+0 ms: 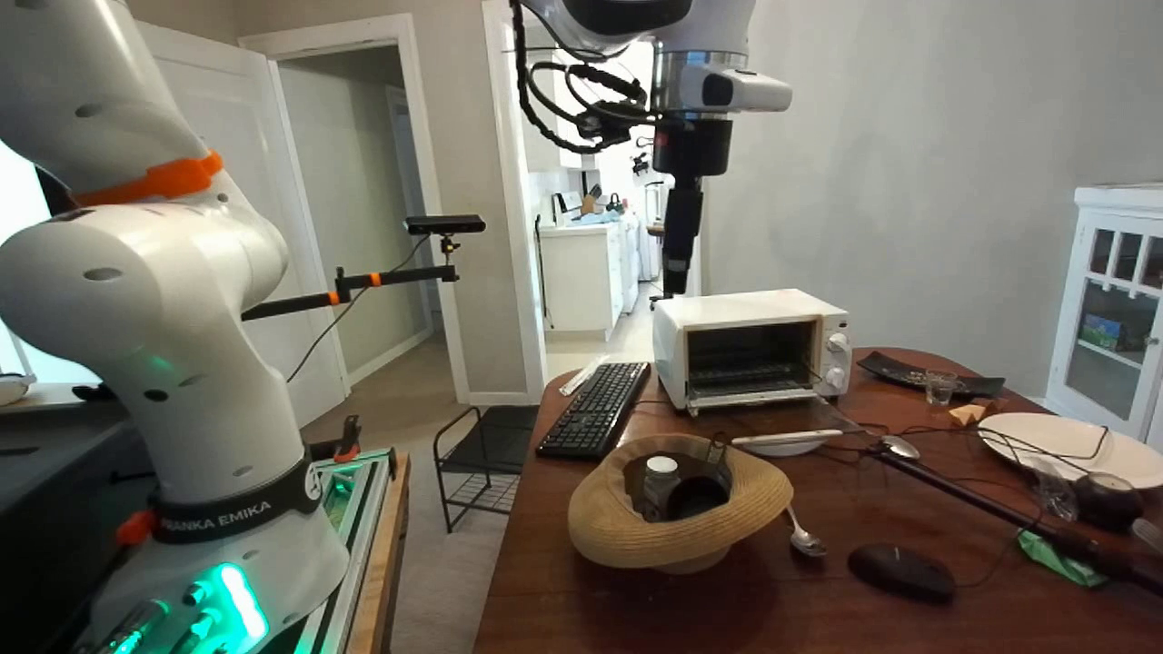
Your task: Put the black stick on the microwave
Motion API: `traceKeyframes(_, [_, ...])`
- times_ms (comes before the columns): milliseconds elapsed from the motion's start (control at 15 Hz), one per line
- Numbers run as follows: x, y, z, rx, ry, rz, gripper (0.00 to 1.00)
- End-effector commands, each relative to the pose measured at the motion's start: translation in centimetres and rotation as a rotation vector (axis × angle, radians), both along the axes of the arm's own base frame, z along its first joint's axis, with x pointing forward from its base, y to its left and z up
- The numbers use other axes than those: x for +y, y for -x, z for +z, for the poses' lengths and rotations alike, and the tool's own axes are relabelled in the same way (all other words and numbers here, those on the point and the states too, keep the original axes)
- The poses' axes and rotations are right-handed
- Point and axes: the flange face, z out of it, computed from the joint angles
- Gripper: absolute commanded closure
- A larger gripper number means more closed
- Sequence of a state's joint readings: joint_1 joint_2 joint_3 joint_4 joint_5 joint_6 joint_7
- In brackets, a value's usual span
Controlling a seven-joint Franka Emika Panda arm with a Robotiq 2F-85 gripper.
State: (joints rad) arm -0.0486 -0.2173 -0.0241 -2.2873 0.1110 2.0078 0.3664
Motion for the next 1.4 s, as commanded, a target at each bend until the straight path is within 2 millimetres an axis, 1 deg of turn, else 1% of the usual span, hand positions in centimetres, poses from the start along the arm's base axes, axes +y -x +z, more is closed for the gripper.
traceKeyframes(0, [-1.5,-5.9,-1.9,-0.024,-0.004,-0.2,0.0])
traceKeyframes(133, [-2.8,-9.5,-2.8,-0.058,0.008,-0.305,0.0])
traceKeyframes(200, [-3.8,-11.7,-3.6,-0.091,0.023,-0.356,0.0])
traceKeyframes(400, [-7.4,-16.8,-4.6,-0.159,0.069,-0.508,0.0])
traceKeyframes(467, [-8.8,-18.4,-4.8,-0.18,0.085,-0.558,0.0])
traceKeyframes(667, [-12.7,-22.0,-5.4,-0.219,0.129,-0.712,0.0])
traceKeyframes(733, [-11.2,-19.1,-4.6,-0.197,0.092,-0.63,0.0])
traceKeyframes(800, [-12.0,-19.8,-4.9,-0.203,0.1,-0.644,0.0])
traceKeyframes(867, [-12.1,-19.8,-5.2,-0.199,0.101,-0.641,0.0])
traceKeyframes(1067, [-11.5,-19.7,-4.8,-0.203,0.097,-0.633,0.0])
traceKeyframes(1267, [-11.5,-19.7,-4.7,-0.204,0.096,-0.632,0.0])
traceKeyframes(1333, [-11.5,-19.7,-5.6,-0.218,0.092,-0.643,0.0])
